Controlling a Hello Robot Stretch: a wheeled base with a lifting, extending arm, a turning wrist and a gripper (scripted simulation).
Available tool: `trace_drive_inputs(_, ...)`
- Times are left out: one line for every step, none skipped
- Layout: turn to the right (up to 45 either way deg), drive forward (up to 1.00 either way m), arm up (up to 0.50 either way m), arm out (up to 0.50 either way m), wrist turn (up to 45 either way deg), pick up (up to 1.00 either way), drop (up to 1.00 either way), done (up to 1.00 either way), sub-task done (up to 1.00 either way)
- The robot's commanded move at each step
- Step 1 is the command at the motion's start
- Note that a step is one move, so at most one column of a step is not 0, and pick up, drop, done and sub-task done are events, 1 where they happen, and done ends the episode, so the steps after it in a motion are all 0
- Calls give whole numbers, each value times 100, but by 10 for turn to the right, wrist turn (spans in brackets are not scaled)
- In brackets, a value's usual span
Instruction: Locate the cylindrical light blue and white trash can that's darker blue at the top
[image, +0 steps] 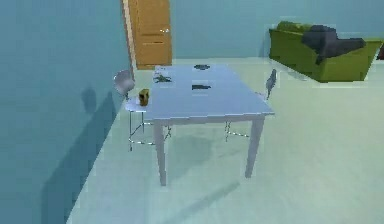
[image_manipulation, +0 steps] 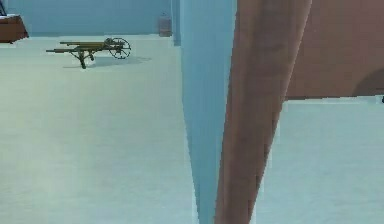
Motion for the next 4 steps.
trace_drive_inputs(0, 15, 0, 0, 0, 0, 0, 0, 0)
trace_drive_inputs(450, 0, 0, 0, 0, 0, 0, 0, 0)
trace_drive_inputs(360, 0, 0, 0, 0, 0, 0, 0, 0)
trace_drive_inputs(0, 100, 0, 0, 0, 0, 0, 0, 0)
